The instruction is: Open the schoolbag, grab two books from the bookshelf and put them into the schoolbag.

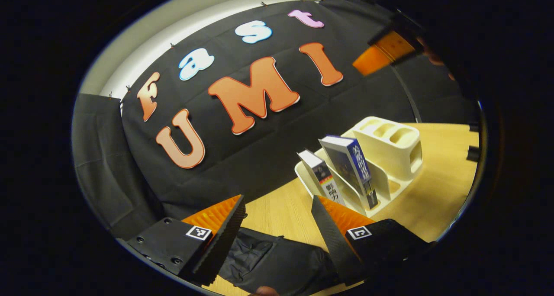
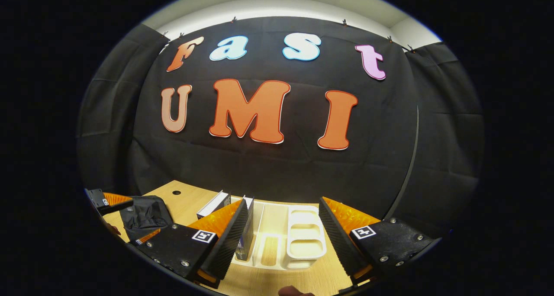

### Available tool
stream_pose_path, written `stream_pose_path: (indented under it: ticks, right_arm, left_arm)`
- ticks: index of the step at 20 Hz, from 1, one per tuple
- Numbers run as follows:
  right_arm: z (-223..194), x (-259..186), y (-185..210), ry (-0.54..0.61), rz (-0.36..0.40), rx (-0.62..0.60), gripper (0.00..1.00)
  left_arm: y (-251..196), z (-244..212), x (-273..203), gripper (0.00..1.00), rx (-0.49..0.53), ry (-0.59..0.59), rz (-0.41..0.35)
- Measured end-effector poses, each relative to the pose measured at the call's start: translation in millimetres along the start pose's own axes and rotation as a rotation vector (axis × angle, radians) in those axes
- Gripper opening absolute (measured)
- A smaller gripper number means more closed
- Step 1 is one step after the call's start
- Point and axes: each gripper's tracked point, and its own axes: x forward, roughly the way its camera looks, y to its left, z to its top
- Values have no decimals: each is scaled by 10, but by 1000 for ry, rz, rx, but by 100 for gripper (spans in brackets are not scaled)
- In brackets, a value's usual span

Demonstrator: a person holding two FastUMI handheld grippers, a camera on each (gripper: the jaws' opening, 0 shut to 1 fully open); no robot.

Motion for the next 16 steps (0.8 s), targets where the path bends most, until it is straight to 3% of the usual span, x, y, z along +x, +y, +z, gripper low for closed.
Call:
stream_pose_path:
  ticks: [8,9,10,16]
  right_arm:
    - [-184,72,-116,41,4,2,98]
    - [-250,43,-167,45,3,1,98]
    - [-271,38,-176,50,10,2,98]
    - [-327,35,-208,50,44,-18,98]
  left_arm:
    - [-124,-724,-161,98,167,195,-9]
    - [-139,-806,-184,94,178,218,-8]
    - [-160,-908,-209,98,188,241,-9]
    - [-193,-1330,-345,98,261,351,20]
